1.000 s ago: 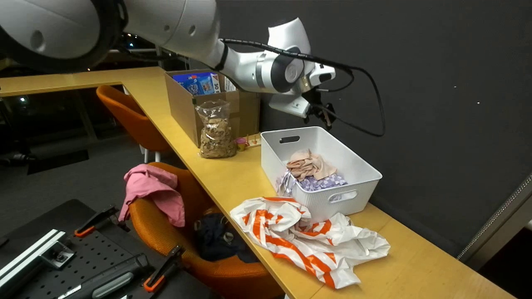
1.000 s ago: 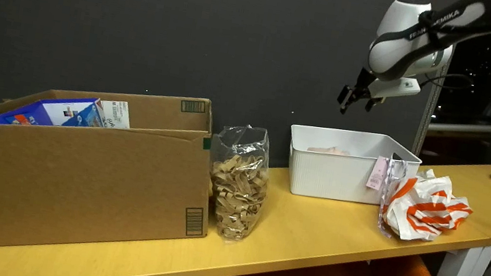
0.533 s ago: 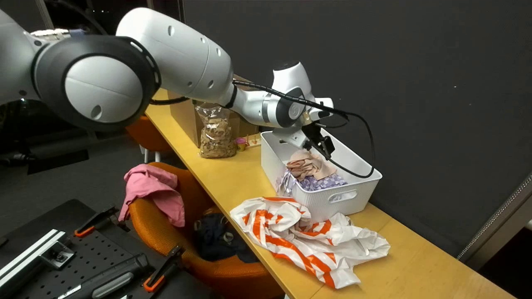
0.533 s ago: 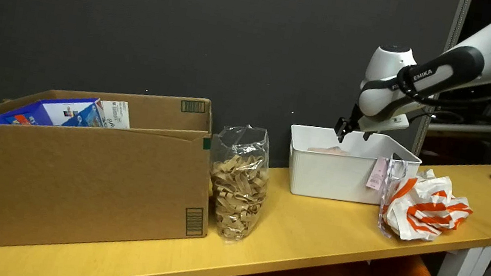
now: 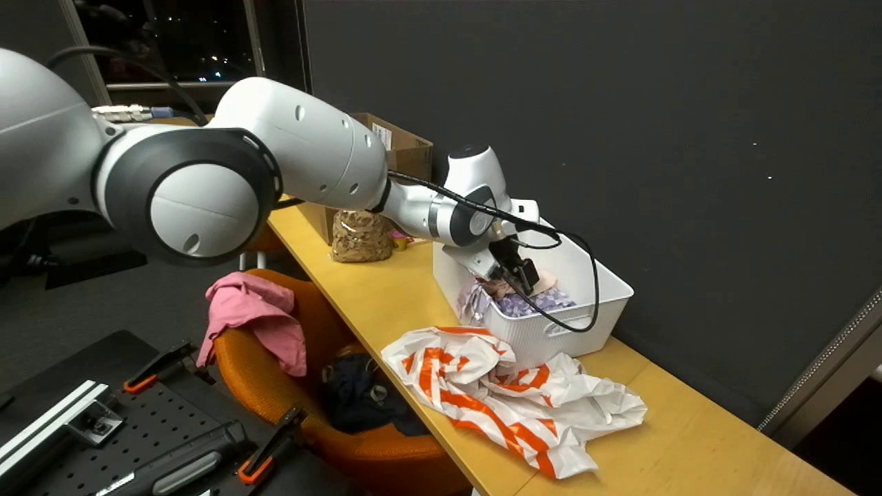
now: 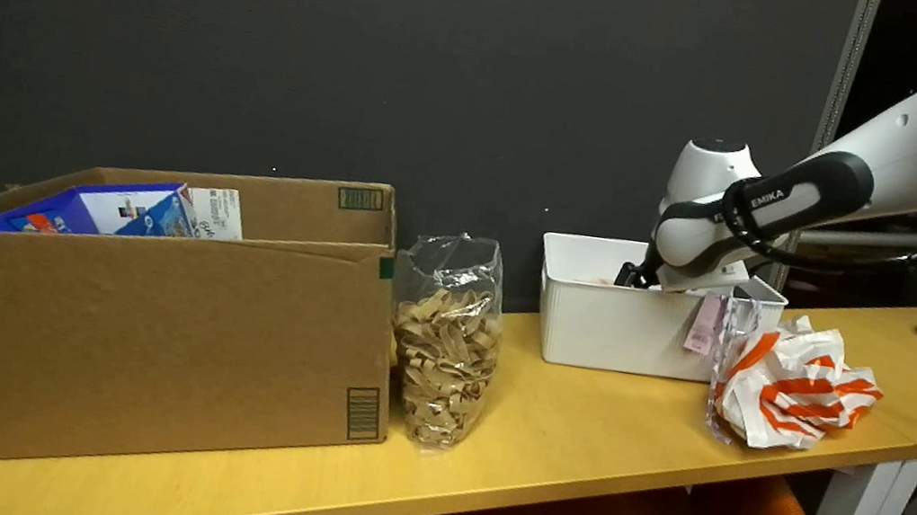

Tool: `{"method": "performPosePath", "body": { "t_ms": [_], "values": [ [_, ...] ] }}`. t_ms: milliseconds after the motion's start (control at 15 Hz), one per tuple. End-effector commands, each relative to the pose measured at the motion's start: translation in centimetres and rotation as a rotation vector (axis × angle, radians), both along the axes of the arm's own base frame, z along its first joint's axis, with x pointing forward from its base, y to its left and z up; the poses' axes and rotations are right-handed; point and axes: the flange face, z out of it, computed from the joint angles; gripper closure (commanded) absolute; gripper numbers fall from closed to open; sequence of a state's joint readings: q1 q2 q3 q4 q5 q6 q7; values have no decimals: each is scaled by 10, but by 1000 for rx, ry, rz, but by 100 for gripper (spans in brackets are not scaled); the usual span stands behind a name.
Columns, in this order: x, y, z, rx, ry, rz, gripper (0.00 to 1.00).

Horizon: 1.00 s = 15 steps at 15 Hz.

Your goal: Take the clothing out of the basket

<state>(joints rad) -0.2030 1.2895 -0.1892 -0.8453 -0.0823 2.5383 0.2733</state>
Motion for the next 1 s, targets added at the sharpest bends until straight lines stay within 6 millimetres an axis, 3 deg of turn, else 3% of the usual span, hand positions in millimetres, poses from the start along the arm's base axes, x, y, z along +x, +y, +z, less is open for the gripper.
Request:
{"method": "performPosePath", "body": {
  "t_ms": [0, 467, 667, 933],
  "values": [
    [0, -7, -14, 48, -11, -15, 28],
    [-3, -15, -11, 85, -19, -42, 80],
    [-5, -17, 3, 90, -15, -70, 100],
    [-14, -21, 49, 118, 13, -128, 98]
  ]
}}
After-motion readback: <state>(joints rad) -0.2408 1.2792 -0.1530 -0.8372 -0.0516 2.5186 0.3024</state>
